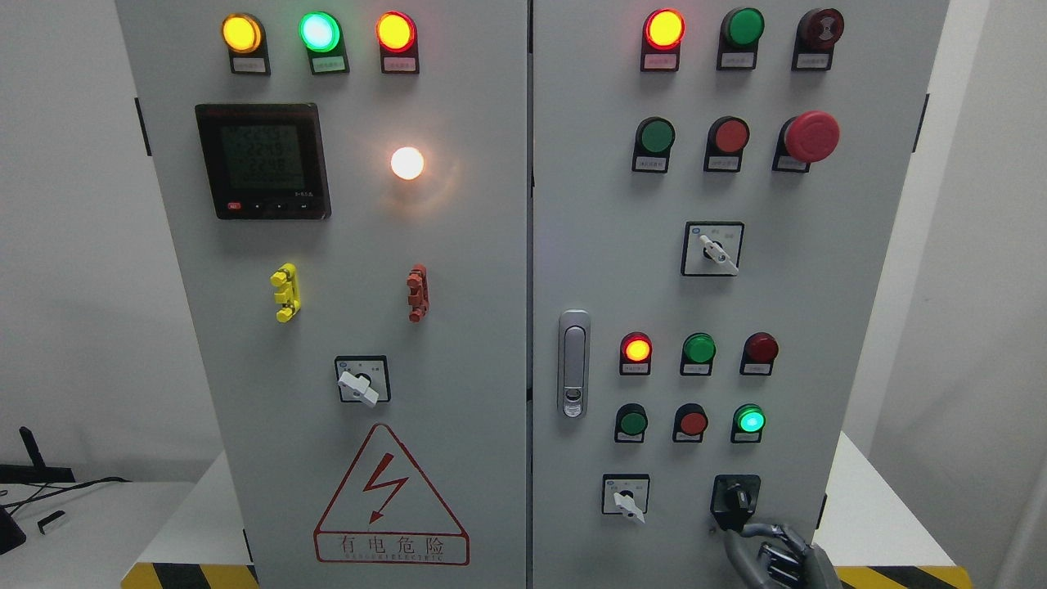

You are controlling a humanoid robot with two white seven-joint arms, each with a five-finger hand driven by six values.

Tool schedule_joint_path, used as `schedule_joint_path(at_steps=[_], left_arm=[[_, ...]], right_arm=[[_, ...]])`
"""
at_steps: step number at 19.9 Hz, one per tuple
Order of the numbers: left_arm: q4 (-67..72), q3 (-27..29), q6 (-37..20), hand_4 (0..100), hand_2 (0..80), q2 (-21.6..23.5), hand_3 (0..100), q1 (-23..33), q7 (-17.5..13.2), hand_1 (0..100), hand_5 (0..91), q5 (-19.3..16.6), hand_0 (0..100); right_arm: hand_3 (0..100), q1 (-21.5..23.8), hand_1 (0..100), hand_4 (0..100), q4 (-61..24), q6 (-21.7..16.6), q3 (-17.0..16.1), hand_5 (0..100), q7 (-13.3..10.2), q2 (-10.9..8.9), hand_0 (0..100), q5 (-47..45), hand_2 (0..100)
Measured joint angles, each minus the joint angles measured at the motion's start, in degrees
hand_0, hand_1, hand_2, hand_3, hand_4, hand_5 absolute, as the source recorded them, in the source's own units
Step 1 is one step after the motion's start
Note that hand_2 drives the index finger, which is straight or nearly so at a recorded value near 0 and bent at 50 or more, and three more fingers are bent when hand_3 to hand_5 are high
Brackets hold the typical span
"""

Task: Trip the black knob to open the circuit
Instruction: 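Release the knob and lower the right hand away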

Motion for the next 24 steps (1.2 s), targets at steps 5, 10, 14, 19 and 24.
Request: schedule_joint_path(at_steps=[5,10,14,19,24], left_arm=[[0.0,0.0,0.0,0,0.0,0.0,0,0.0,0.0,39,0.0,0.0,12],[0.0,0.0,0.0,0,0.0,0.0,0,0.0,0.0,39,0.0,0.0,12],[0.0,0.0,0.0,0,0.0,0.0,0,0.0,0.0,39,0.0,0.0,12],[0.0,0.0,0.0,0,0.0,0.01,0,0.0,0.0,39,0.0,0.0,12],[0.0,0.0,0.0,0,0.0,0.01,0,0.0,0.0,39,0.0,0.0,12]], right_arm=[[100,1.07,75,99,-0.02,-1.09,-0.43,91,-0.26,-0.98,30,-0.08,51],[100,3.53,60,91,-0.79,-1.94,-1.02,87,-0.51,-2.06,35,-0.46,54],[69,7.23,36,62,-2.92,-2.16,-2.06,63,1.98,-2.71,26,-1.9,45],[41,13.05,15,33,-6.38,-2.16,-3.65,33,2.93,-3.67,7,-5.2,27],[30,19.56,5,23,-9.72,-3.91,-5.06,24,5.53,-4.71,0,-7.79,19]])
